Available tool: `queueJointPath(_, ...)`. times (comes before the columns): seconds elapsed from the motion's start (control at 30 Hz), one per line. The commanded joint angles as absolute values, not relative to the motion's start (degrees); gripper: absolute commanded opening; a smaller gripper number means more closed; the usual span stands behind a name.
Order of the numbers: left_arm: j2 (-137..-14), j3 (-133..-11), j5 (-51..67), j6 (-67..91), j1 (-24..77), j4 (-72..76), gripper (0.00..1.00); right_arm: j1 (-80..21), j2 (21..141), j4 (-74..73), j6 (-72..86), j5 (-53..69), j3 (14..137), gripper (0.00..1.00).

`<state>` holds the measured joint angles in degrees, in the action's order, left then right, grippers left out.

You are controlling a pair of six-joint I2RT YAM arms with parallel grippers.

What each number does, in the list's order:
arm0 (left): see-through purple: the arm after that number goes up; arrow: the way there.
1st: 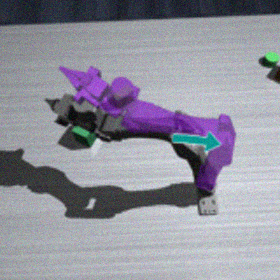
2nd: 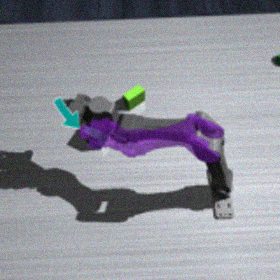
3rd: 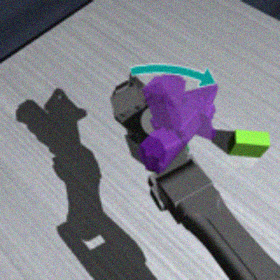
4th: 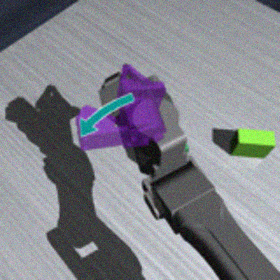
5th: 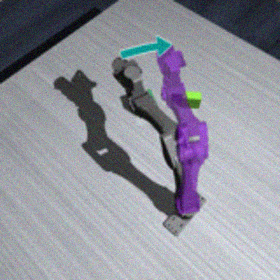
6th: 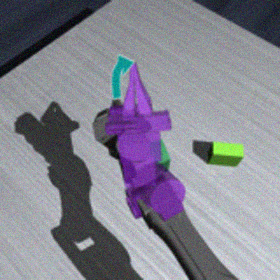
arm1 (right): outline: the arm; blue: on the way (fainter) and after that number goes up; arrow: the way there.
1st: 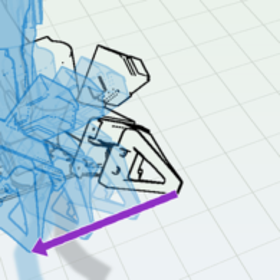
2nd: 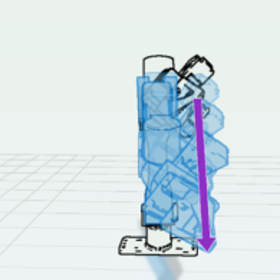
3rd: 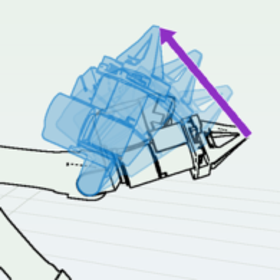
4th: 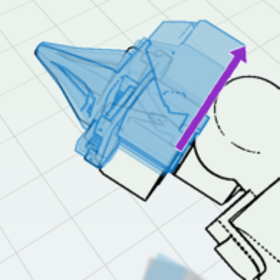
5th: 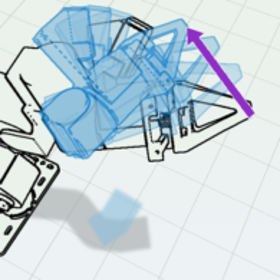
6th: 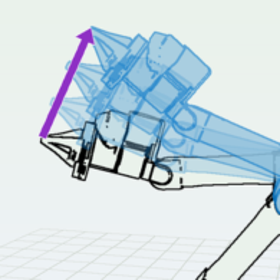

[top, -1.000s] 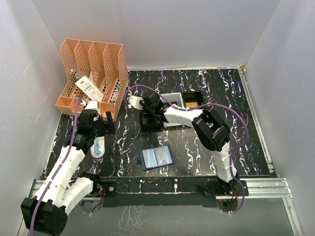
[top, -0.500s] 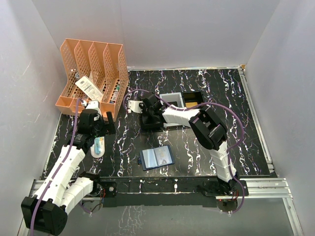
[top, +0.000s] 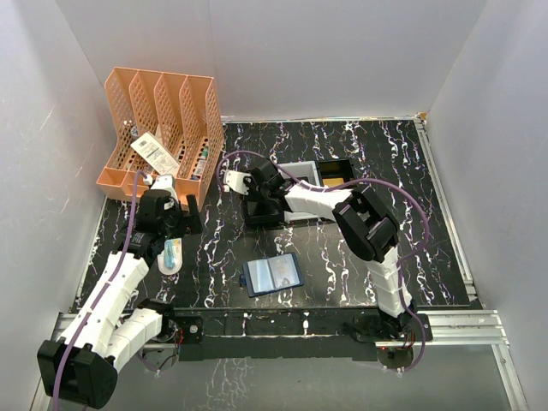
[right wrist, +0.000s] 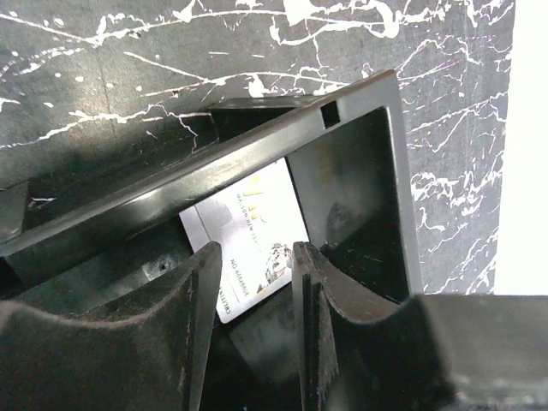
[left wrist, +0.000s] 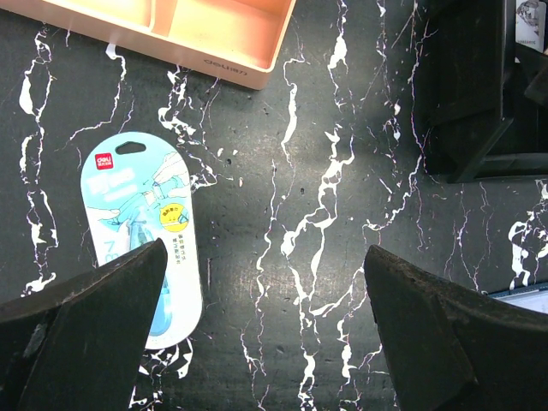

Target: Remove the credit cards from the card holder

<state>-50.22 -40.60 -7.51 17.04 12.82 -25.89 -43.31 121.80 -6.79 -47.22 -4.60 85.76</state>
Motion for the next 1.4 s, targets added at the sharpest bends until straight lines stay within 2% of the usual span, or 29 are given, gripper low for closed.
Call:
queueJointPath(0.0,-49.9,-41.0,-6.8,16.3,12.5,-25.8,0.99,-42.6,116.4,-5.7,-38.6,-1.3,88.1,0.38)
queueJointPath(0.17,-49.8,-41.0,-7.1,16.3,12.5,-25.7,0.99,-42.4,114.6,-6.1,-26.4,2.3,86.7,0.34)
queueJointPath(0.3,-49.7,-41.0,-7.3,16.3,12.5,-25.8,0.99,-42.4,115.0,-6.9,-17.1,2.3,85.8,0.18)
queueJointPath(0.47,-49.7,-41.0,-7.4,16.3,12.5,-25.8,0.99,-42.5,115.5,-6.7,-12.3,0.3,84.2,0.07)
queueJointPath(1.07,-49.7,-41.0,-7.6,16.4,12.5,-25.9,0.99,-43.2,120.9,-7.4,-11.2,-4.9,85.7,0.03)
queueJointPath(1.37,-49.8,-41.1,-7.4,16.4,12.5,-25.9,0.99,-43.9,123.8,-4.0,-10.8,-11.9,86.5,0.03)
